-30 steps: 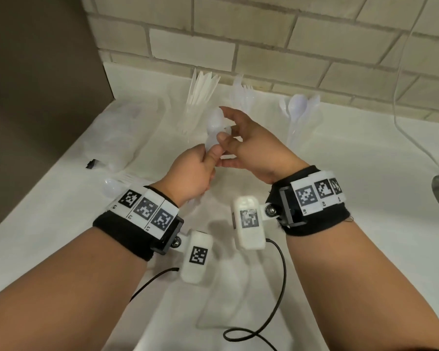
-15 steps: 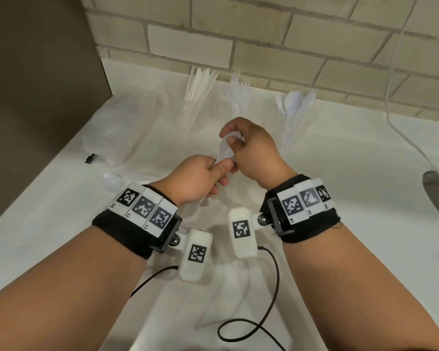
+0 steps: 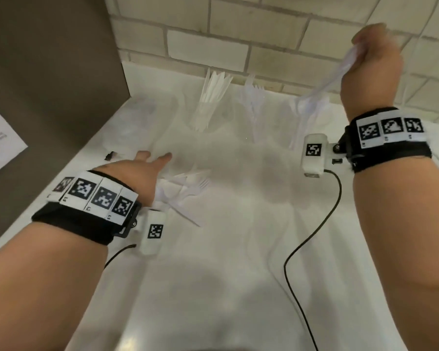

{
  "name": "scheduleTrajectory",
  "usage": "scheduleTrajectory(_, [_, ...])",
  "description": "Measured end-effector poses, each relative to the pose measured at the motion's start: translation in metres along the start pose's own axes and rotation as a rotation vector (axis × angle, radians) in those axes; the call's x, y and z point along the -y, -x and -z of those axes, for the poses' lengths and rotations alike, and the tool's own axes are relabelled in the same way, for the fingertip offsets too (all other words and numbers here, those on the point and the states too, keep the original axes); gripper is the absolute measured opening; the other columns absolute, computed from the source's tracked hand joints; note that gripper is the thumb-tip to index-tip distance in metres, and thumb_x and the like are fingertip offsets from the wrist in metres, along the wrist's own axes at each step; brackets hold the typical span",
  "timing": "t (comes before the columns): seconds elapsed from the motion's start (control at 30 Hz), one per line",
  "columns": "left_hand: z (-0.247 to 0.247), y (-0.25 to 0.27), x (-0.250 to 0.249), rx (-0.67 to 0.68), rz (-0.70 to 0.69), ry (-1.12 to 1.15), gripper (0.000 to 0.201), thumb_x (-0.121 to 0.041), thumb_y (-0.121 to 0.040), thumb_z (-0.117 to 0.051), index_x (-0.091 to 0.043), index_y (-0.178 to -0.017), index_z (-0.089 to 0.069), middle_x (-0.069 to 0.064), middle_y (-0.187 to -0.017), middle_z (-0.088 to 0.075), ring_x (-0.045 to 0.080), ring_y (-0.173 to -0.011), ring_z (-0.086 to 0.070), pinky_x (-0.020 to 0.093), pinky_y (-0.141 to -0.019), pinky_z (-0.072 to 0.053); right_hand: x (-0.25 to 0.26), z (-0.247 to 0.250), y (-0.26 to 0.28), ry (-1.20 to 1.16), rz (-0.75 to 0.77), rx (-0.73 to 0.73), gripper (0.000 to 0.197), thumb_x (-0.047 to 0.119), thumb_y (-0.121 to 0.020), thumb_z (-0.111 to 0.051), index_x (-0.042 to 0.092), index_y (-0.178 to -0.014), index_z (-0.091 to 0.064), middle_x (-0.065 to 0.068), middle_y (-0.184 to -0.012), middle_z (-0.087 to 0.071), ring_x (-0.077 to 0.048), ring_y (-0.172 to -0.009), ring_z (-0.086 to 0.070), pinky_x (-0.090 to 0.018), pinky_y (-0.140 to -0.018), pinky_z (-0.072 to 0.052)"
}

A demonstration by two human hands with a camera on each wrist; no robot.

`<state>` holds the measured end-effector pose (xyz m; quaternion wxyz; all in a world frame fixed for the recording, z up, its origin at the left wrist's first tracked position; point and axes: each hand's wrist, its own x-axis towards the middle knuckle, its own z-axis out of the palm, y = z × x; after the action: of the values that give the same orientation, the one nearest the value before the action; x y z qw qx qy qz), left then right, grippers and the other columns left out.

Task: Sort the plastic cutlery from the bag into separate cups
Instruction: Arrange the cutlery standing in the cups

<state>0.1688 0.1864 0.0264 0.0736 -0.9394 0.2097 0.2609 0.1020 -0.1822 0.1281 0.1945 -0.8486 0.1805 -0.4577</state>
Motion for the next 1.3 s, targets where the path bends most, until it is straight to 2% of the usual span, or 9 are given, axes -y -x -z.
scheduleTrajectory(0.17, [-0.014, -0.015, -0.014, 0.081, -0.069, -0.024, 0.142, -0.065, -0.042, -0.082, -0.041, -0.147, 0.010, 0.004, -0.154, -0.008, 0.030, -0.133, -0.040, 0.048, -0.103, -0.042, -0.022, -0.018, 0.011, 0.124, -0.048, 0.148, 0.040, 0.002, -0.085, -0.033, 0.010, -0.118, -0.055, -0.015, -0.117, -0.055, -0.026, -0.101, -0.055, -0.021, -0.076, -0.032])
scheduleTrajectory(0.37, [-0.013, -0.015, -0.029, 0.007, -0.160, 0.072, 0.121, -0.048, -0.052, -0.087, -0.034, -0.149, -0.015, 0.002, -0.142, -0.024, 0.024, -0.118, -0.052, 0.038, -0.099, -0.048, -0.037, -0.036, 0.014, 0.272, -0.138, 0.416, 0.039, -0.001, -0.090, -0.032, 0.012, -0.121, -0.052, -0.016, -0.119, -0.057, -0.031, -0.103, -0.056, -0.029, -0.075, -0.038])
scheduleTrajectory(0.47, [-0.012, -0.016, -0.037, -0.001, -0.224, 0.140, 0.113, -0.044, -0.055, -0.087, -0.031, -0.147, -0.023, 0.002, -0.141, -0.027, 0.023, -0.119, -0.051, 0.037, -0.100, -0.047, -0.037, -0.043, 0.009, 0.391, -0.182, 0.564, 0.035, 0.013, -0.098, -0.038, 0.020, -0.130, -0.051, -0.015, -0.125, -0.059, -0.034, -0.112, -0.057, -0.033, -0.082, -0.046])
scheduleTrajectory(0.6, [-0.018, -0.017, -0.047, -0.084, -0.330, 0.227, 0.107, -0.043, -0.059, -0.086, -0.028, -0.147, -0.028, 0.003, -0.145, -0.029, 0.020, -0.118, -0.050, 0.030, -0.099, -0.043, -0.020, -0.045, 0.016, 0.518, -0.094, 0.501, 0.035, 0.025, -0.099, -0.044, 0.025, -0.133, -0.050, -0.007, -0.135, -0.051, -0.031, -0.129, -0.038, -0.045, -0.090, -0.046])
scheduleTrajectory(0.77, [-0.012, -0.012, -0.038, -0.177, -0.346, 0.387, 0.091, -0.029, -0.063, -0.086, -0.031, -0.140, -0.038, -0.001, -0.141, -0.034, 0.013, -0.095, -0.051, 0.024, -0.089, -0.045, 0.029, -0.054, 0.062, 0.435, 0.070, 0.525, 0.027, 0.023, -0.094, -0.051, 0.021, -0.119, -0.062, -0.005, -0.130, -0.052, -0.031, -0.123, -0.041, -0.040, -0.091, -0.043])
scheduleTrajectory(0.9, [-0.008, -0.012, -0.019, -0.290, -0.164, 0.408, 0.062, -0.020, -0.069, -0.081, -0.021, -0.122, -0.048, 0.008, -0.124, -0.044, 0.022, -0.093, -0.058, 0.031, -0.087, -0.048, 0.070, -0.066, 0.111, 0.315, 0.098, 0.879, 0.027, 0.030, -0.091, -0.056, 0.011, -0.107, -0.065, -0.007, -0.110, -0.063, -0.029, -0.103, -0.058, -0.033, -0.083, -0.048])
scheduleTrajectory(1.0, [-0.011, -0.011, -0.014, -0.276, -0.099, 0.398, 0.052, -0.020, -0.075, -0.075, -0.020, -0.118, -0.045, 0.008, -0.109, -0.053, 0.024, -0.091, -0.056, 0.032, -0.080, -0.046, 0.091, -0.075, 0.145, 0.183, 0.145, 1.084, 0.031, 0.039, -0.080, -0.070, 0.013, -0.095, -0.060, 0.000, -0.090, -0.058, -0.022, -0.090, -0.058, -0.027, -0.069, -0.040])
scheduleTrajectory(1.13, [-0.020, -0.011, -0.023, -0.192, -0.205, 0.381, 0.050, -0.027, -0.089, -0.059, -0.030, -0.135, -0.039, 0.000, -0.093, -0.055, 0.020, -0.088, -0.055, 0.029, -0.080, -0.044, 0.101, -0.085, 0.169, 0.180, 0.163, 1.258, 0.047, 0.031, -0.069, -0.082, 0.011, -0.103, -0.055, 0.002, -0.084, -0.054, -0.019, -0.080, -0.052, -0.028, -0.064, -0.040])
scheduleTrajectory(1.3, [-0.025, -0.015, -0.023, -0.242, -0.174, 0.458, 0.020, -0.028, -0.095, -0.051, -0.021, -0.113, -0.055, 0.007, -0.106, -0.063, 0.020, -0.089, -0.053, 0.027, -0.077, -0.039, 0.097, -0.084, 0.174, 0.151, 0.123, 1.279, 0.044, 0.015, -0.072, -0.078, 0.013, -0.109, -0.054, 0.004, -0.084, -0.053, -0.018, -0.082, -0.053, -0.020, -0.054, -0.036])
